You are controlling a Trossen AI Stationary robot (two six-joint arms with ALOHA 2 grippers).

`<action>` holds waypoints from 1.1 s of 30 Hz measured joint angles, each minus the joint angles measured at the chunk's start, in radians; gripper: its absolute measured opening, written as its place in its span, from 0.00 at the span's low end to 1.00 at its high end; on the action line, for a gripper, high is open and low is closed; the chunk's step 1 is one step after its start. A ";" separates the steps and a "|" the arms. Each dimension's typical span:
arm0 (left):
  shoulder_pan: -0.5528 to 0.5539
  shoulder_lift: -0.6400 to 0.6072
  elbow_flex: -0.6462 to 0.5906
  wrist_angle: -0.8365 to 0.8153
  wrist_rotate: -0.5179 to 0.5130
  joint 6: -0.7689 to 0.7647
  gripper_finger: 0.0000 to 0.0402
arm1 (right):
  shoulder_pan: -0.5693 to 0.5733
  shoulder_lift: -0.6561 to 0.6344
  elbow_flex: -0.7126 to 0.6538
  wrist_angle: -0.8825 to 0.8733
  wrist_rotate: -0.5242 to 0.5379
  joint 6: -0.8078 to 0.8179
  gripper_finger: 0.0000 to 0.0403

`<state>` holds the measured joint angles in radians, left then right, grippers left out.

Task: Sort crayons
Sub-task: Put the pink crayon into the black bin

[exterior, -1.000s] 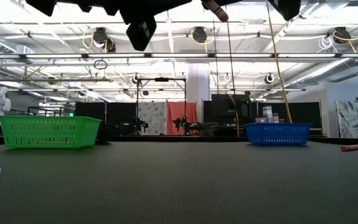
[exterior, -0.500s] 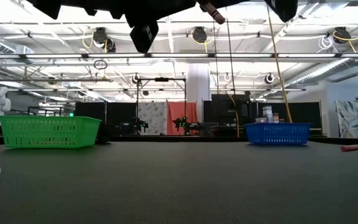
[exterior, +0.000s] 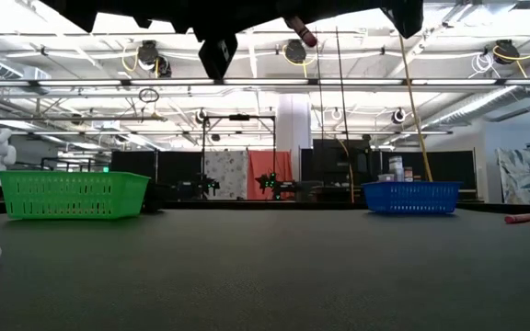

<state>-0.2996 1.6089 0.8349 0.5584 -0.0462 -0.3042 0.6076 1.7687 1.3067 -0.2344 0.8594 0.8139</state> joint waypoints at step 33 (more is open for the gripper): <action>0.299 -0.401 0.000 -1.043 -0.160 0.303 0.05 | -0.045 -0.001 0.000 -0.062 -0.002 0.065 0.30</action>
<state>-0.0010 1.2081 0.8345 -0.4847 -0.2063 -0.0011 0.5629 1.7679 1.3067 -0.2964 0.8576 0.8793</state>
